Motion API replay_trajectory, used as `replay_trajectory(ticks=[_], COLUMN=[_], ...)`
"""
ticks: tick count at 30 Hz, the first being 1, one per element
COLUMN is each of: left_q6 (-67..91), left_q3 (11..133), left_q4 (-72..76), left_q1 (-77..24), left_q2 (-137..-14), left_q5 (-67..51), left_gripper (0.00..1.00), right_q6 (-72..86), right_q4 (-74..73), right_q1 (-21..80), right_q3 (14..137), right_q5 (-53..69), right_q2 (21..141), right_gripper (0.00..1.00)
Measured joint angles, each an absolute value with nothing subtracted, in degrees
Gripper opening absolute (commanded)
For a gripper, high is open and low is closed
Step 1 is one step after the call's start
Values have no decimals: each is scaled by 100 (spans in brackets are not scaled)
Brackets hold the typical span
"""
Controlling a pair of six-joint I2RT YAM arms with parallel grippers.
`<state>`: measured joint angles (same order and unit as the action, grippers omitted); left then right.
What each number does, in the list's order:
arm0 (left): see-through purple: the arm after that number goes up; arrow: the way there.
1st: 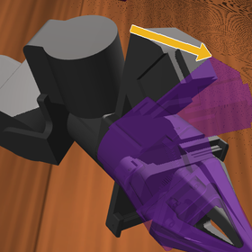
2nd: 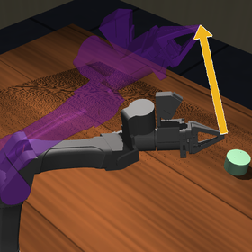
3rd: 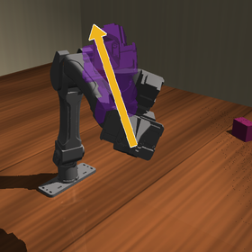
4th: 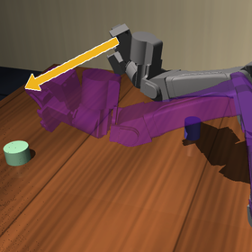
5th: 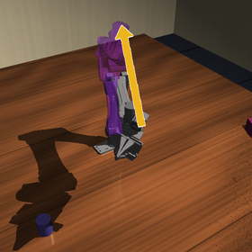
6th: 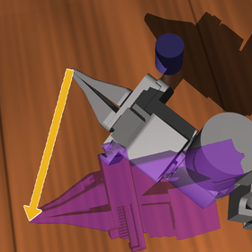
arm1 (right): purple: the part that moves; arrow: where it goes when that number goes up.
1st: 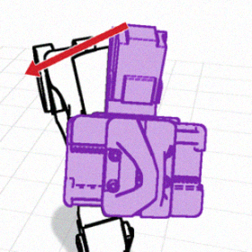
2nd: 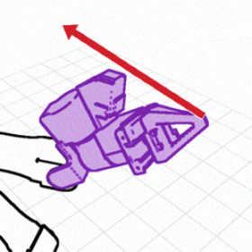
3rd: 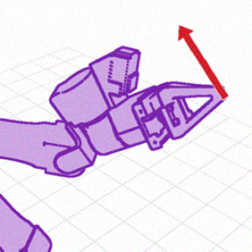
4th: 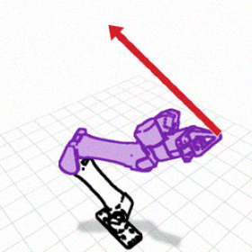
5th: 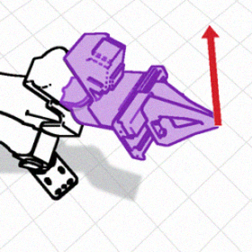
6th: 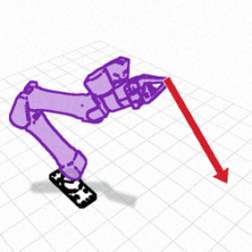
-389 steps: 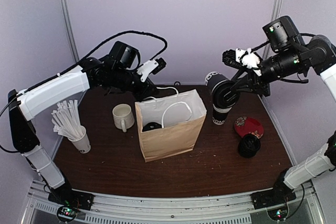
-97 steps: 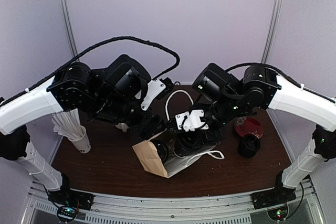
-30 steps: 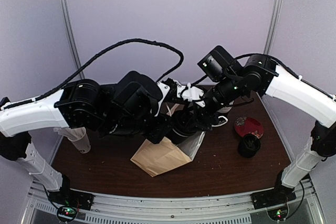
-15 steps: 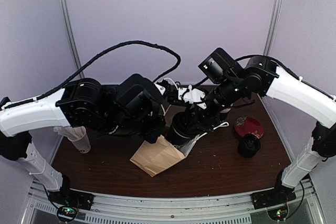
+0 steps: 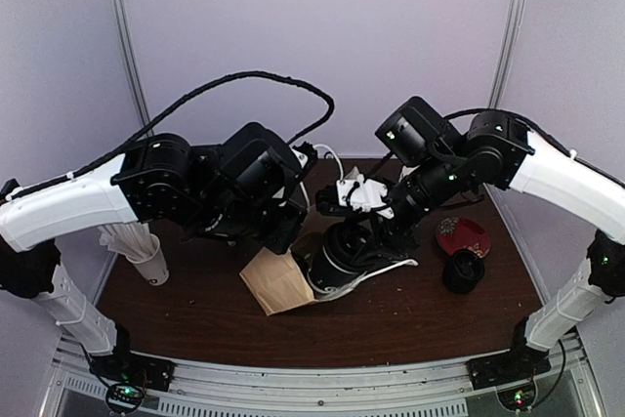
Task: Pack the takeout coffee
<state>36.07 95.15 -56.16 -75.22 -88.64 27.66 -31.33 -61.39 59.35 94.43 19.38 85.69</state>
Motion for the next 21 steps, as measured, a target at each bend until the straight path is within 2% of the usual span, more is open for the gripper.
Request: replay_trajectory(ticks=[5, 14, 21], left_q6=[2842, 1319, 727], left_q3=[9384, 8200, 8176], left_q4=[-5315, -4333, -4202], left_q1=[-7476, -7223, -7107], left_q2=[-8825, -7966, -7905], left_q5=[2436, 1531, 1343], left_gripper=[0, 0, 0], right_q6=[-3463, -4213, -4539], right_q4=[-6250, -6711, -6906], right_q1=[6337, 6401, 6624], right_q3=[9443, 9878, 9992], right_q5=[1793, 1044, 449], right_q2=[8571, 8569, 8584], right_gripper=[36, 36, 36])
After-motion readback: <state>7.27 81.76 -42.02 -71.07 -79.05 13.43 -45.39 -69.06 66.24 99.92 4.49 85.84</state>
